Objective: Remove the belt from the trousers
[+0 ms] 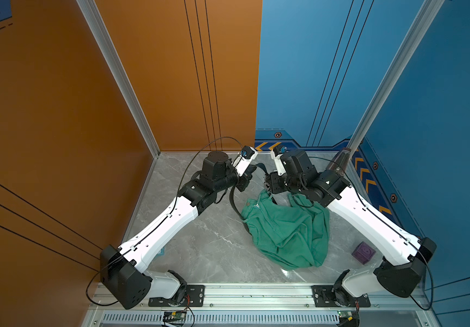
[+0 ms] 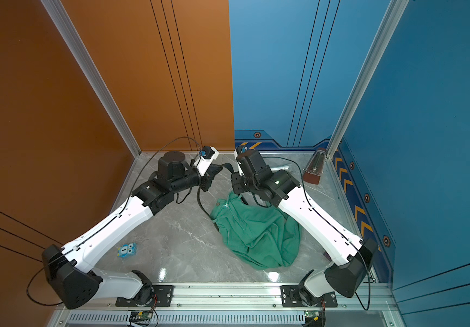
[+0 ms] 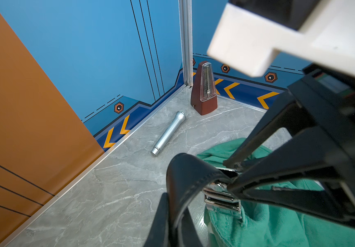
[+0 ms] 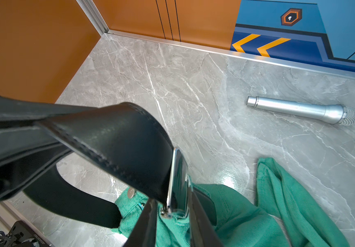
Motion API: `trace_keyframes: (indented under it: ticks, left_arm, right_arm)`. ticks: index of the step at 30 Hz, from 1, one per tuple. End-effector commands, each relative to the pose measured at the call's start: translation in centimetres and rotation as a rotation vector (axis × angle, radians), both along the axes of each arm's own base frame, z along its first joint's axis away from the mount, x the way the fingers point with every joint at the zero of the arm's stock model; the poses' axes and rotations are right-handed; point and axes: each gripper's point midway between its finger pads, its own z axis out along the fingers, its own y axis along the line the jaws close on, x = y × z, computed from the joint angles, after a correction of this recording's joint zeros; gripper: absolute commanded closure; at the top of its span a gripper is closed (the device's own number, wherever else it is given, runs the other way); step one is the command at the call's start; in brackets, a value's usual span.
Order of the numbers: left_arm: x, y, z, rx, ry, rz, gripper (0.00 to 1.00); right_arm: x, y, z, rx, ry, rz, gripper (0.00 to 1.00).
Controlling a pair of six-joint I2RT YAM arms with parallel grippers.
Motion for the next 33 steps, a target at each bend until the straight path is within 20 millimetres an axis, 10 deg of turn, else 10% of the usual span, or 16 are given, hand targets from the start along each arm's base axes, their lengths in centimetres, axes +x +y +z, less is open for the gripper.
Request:
trace_keyframes:
  ticks: [1, 21, 33]
  left_arm:
    - [-0.4, -0.3, 3.0, -0.056, -0.065, -0.014, 1.00]
    - [-0.6, -0.3, 3.6, -0.064, -0.077, -0.019, 1.00]
    - [-1.8, -0.1, 6.5, -0.121, -0.106, -0.049, 1.00]
  right_arm:
    - [0.1, -0.7, -1.6, -0.047, 0.035, -0.016, 0.74]
    - [0.6, -0.8, -3.0, -0.080, 0.052, -0.035, 0.87]
    - [2.5, -3.5, -7.2, -0.112, 0.120, -0.144, 0.87]
